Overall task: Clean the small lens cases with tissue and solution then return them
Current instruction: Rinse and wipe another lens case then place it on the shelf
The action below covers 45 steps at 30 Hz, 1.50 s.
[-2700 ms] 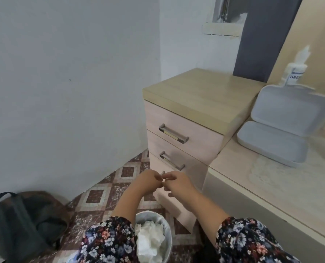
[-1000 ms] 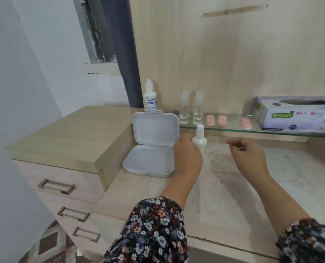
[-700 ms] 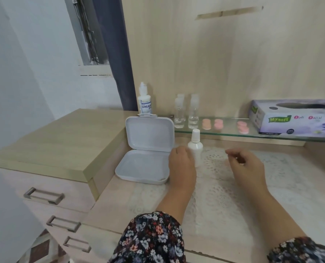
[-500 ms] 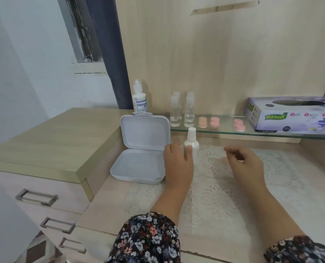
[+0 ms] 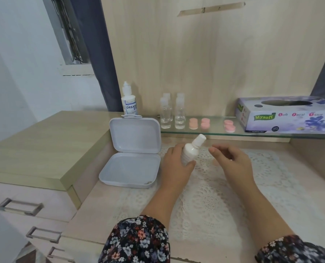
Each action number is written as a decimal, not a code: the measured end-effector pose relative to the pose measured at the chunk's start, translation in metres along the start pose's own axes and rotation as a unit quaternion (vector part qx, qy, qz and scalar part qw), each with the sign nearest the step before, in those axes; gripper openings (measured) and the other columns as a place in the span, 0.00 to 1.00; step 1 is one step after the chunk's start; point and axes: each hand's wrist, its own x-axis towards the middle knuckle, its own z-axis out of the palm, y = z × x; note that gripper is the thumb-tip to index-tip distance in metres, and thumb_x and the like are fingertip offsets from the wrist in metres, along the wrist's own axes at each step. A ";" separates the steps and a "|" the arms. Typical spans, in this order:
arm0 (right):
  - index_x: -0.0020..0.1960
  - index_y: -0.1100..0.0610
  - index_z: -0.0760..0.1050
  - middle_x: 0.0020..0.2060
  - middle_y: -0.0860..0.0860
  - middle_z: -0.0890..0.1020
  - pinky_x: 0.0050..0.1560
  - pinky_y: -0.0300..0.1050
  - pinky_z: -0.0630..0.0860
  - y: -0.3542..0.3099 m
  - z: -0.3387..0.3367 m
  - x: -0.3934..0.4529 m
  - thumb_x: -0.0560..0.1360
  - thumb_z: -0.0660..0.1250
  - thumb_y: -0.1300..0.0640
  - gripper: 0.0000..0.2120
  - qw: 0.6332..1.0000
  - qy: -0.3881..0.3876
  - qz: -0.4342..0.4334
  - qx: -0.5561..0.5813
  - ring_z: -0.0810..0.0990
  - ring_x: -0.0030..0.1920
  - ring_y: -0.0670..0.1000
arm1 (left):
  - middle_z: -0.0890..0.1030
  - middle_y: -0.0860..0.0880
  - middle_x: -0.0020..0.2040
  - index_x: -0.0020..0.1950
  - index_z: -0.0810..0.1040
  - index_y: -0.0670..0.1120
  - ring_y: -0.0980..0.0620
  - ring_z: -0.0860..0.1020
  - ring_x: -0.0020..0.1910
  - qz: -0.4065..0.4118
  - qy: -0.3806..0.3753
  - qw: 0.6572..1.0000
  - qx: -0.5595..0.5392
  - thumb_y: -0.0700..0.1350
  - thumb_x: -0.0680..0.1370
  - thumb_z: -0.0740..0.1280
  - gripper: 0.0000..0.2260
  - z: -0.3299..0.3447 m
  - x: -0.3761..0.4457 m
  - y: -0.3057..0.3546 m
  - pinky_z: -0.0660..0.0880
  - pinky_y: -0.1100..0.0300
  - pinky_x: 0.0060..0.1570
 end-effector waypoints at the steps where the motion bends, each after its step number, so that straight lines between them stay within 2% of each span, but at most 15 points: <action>1: 0.47 0.47 0.82 0.44 0.49 0.83 0.44 0.37 0.75 0.000 0.001 0.000 0.70 0.74 0.49 0.07 1.000 -0.006 0.005 0.001 0.80 0.46 0.49 | 0.73 0.55 0.55 0.63 0.71 0.58 0.53 0.73 0.54 0.009 0.002 1.000 0.015 0.47 0.71 0.72 0.22 0.000 -0.001 0.000 0.73 0.54 0.53; 8: 0.44 0.52 0.80 0.40 0.51 0.81 0.39 0.36 0.71 0.000 0.006 0.004 0.71 0.74 0.49 0.08 1.000 -0.007 0.008 -0.023 0.76 0.39 0.46 | 0.73 0.52 0.55 0.63 0.75 0.53 0.51 0.71 0.55 0.073 0.006 0.996 0.052 0.42 0.72 0.70 0.21 0.002 -0.004 0.003 0.65 0.62 0.48; 11: 0.46 0.51 0.80 0.43 0.52 0.81 0.40 0.38 0.71 0.002 0.005 0.008 0.72 0.72 0.57 0.04 1.000 -0.018 0.009 -0.007 0.76 0.40 0.47 | 0.72 0.52 0.54 0.64 0.75 0.54 0.51 0.70 0.55 0.082 0.006 0.995 0.061 0.42 0.73 0.70 0.20 0.004 -0.005 0.002 0.64 0.62 0.47; 13: 0.50 0.49 0.79 0.46 0.49 0.81 0.40 0.35 0.72 0.000 0.004 0.009 0.70 0.71 0.61 0.11 0.998 -0.060 0.002 0.036 0.76 0.41 0.45 | 0.72 0.52 0.54 0.64 0.75 0.53 0.50 0.71 0.55 0.082 0.013 0.995 0.059 0.41 0.72 0.70 0.21 0.004 -0.004 0.001 0.65 0.61 0.48; 15: 0.54 0.49 0.77 0.46 0.46 0.80 0.37 0.33 0.71 -0.001 0.001 0.010 0.68 0.70 0.59 0.15 0.994 -0.076 -0.001 0.078 0.76 0.41 0.42 | 0.72 0.52 0.54 0.64 0.75 0.54 0.50 0.71 0.54 0.078 0.022 0.995 0.054 0.40 0.71 0.70 0.23 0.004 -0.003 -0.001 0.69 0.58 0.50; 18: 0.48 0.51 0.79 0.42 0.45 0.79 0.38 0.32 0.71 -0.005 -0.003 0.010 0.77 0.67 0.54 0.03 0.995 -0.042 0.022 0.090 0.75 0.39 0.39 | 0.72 0.52 0.54 0.65 0.74 0.55 0.50 0.71 0.54 0.074 0.029 0.995 0.057 0.40 0.71 0.70 0.23 0.004 -0.002 -0.002 0.72 0.55 0.52; 22: 0.53 0.50 0.80 0.49 0.43 0.79 0.34 0.23 0.68 -0.007 -0.006 0.009 0.81 0.58 0.51 0.12 0.996 -0.062 -0.005 0.067 0.74 0.38 0.29 | 0.72 0.51 0.53 0.64 0.75 0.53 0.49 0.71 0.54 0.088 0.039 0.993 0.071 0.39 0.71 0.71 0.22 0.005 -0.003 -0.002 0.68 0.58 0.48; 27: 0.42 0.50 0.81 0.39 0.44 0.81 0.44 0.39 0.73 0.001 -0.003 0.012 0.76 0.68 0.49 0.07 0.999 -0.034 0.006 0.008 0.76 0.38 0.41 | 0.72 0.51 0.52 0.63 0.76 0.53 0.49 0.71 0.52 0.106 0.042 0.990 0.086 0.40 0.71 0.71 0.21 0.005 -0.003 -0.001 0.67 0.59 0.46; 29: 0.44 0.50 0.82 0.40 0.46 0.83 0.48 0.42 0.76 0.004 -0.003 0.013 0.75 0.70 0.52 0.03 0.999 -0.034 0.005 -0.008 0.79 0.42 0.44 | 0.73 0.50 0.52 0.63 0.76 0.53 0.49 0.71 0.52 0.104 0.042 0.990 0.089 0.40 0.71 0.71 0.21 0.006 -0.003 -0.001 0.68 0.58 0.47; 32: 0.52 0.49 0.82 0.46 0.48 0.84 0.50 0.43 0.75 0.005 -0.003 0.014 0.75 0.69 0.59 0.08 0.999 -0.035 0.002 0.008 0.80 0.47 0.47 | 0.73 0.51 0.52 0.63 0.76 0.54 0.48 0.71 0.52 0.100 0.042 0.990 0.094 0.41 0.71 0.71 0.21 0.006 -0.002 -0.003 0.71 0.55 0.47; 34: 0.56 0.49 0.80 0.48 0.48 0.83 0.48 0.42 0.73 0.005 -0.003 0.014 0.75 0.69 0.59 0.11 0.999 -0.038 -0.003 0.015 0.79 0.47 0.47 | 0.72 0.52 0.52 0.64 0.75 0.55 0.49 0.71 0.52 0.092 0.034 0.991 0.092 0.41 0.71 0.71 0.22 0.006 -0.002 -0.003 0.72 0.54 0.49; 37: 0.51 0.51 0.80 0.45 0.48 0.83 0.43 0.38 0.72 0.006 -0.001 0.014 0.73 0.71 0.54 0.07 1.000 -0.024 0.001 0.008 0.79 0.45 0.47 | 0.73 0.52 0.52 0.63 0.75 0.57 0.49 0.71 0.52 0.087 0.028 0.991 0.095 0.43 0.72 0.70 0.21 0.005 -0.002 -0.004 0.71 0.55 0.49; 39: 0.49 0.51 0.81 0.43 0.48 0.83 0.45 0.39 0.75 0.007 -0.001 0.015 0.73 0.72 0.56 0.04 1.000 -0.016 0.000 0.010 0.81 0.45 0.48 | 0.73 0.52 0.52 0.63 0.75 0.56 0.49 0.71 0.52 0.088 0.026 0.991 0.099 0.43 0.72 0.70 0.21 0.006 -0.002 -0.003 0.71 0.56 0.48; 42: 0.51 0.49 0.80 0.46 0.47 0.83 0.52 0.44 0.77 0.005 -0.001 0.015 0.74 0.70 0.61 0.09 0.999 -0.025 -0.017 0.023 0.81 0.49 0.48 | 0.72 0.52 0.52 0.64 0.75 0.56 0.50 0.70 0.52 0.084 0.025 0.991 0.098 0.43 0.71 0.70 0.22 0.006 -0.002 -0.003 0.67 0.58 0.47; 45: 0.50 0.44 0.78 0.48 0.45 0.82 0.53 0.43 0.75 0.004 0.000 0.016 0.75 0.69 0.65 0.15 0.998 -0.027 -0.048 0.022 0.79 0.49 0.44 | 0.72 0.51 0.52 0.64 0.75 0.55 0.49 0.71 0.52 0.082 0.024 0.992 0.097 0.43 0.71 0.70 0.22 0.005 -0.001 -0.003 0.67 0.58 0.47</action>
